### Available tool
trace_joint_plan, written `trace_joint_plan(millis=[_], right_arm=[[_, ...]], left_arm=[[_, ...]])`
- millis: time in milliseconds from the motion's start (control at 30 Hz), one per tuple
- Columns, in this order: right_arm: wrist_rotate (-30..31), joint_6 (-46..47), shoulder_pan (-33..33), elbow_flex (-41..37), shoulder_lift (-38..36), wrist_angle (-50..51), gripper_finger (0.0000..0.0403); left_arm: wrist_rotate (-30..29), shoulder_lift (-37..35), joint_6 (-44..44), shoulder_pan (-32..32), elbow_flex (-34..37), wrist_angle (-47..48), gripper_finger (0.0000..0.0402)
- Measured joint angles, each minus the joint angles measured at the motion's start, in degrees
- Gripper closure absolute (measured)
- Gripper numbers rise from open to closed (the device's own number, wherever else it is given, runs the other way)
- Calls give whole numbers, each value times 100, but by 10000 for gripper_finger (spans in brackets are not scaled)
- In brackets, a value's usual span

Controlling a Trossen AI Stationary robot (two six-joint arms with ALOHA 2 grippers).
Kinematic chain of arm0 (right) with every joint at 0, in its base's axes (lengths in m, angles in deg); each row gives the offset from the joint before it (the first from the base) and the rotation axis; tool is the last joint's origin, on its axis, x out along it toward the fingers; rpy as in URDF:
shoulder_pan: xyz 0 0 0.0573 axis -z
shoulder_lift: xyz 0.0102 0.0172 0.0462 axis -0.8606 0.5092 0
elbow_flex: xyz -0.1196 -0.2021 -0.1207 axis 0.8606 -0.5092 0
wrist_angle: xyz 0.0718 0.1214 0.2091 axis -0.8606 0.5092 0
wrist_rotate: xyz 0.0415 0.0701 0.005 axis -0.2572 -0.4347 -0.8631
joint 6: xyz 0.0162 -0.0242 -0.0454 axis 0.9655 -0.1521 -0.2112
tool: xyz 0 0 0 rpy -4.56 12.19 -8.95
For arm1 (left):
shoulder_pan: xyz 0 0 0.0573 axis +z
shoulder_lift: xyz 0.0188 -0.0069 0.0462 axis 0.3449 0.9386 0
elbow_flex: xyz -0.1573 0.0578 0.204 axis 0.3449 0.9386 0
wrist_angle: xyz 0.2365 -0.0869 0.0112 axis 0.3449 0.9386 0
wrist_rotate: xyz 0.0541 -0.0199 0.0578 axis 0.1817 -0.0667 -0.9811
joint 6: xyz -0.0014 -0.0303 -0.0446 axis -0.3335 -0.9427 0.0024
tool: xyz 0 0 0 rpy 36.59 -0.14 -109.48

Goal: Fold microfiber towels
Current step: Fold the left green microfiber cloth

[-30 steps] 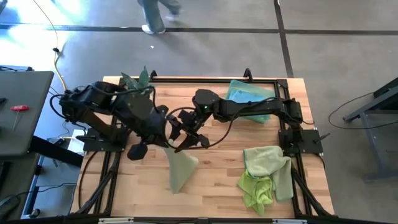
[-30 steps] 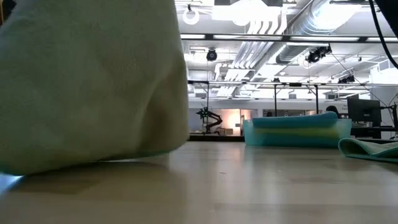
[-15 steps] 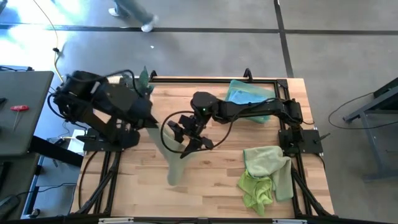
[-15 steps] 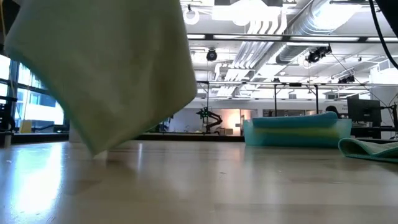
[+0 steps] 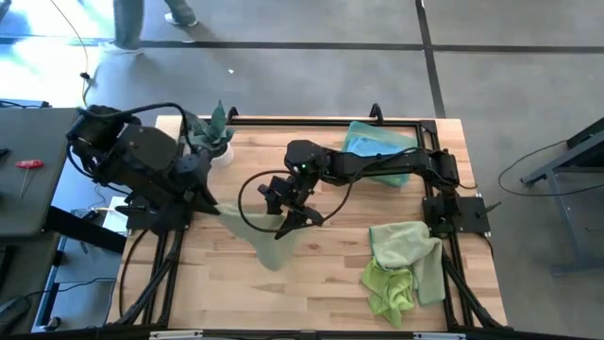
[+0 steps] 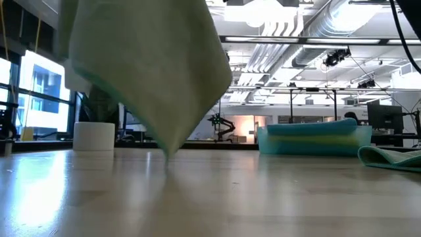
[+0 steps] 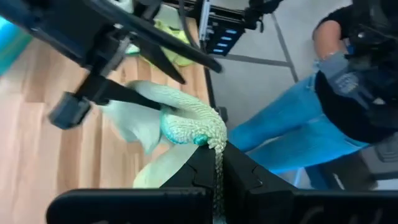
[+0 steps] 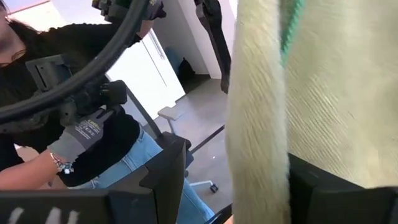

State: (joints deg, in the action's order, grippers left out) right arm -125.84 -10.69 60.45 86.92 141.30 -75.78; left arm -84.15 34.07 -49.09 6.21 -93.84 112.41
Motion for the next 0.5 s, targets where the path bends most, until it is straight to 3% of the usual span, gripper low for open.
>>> trace_joint_plan(millis=[200,333,500], right_arm=[[-2,332,217,-2,0,67,224],[-119,686,327,-2,0,146,224],[-716,1075,424,-4,-2,174,224]], left_arm=[[-440,17,-116,-295,1,-1,401],[-1369,26,171,-393,1,-1,401],[-2592,27,695,-405,1,-1,401]])
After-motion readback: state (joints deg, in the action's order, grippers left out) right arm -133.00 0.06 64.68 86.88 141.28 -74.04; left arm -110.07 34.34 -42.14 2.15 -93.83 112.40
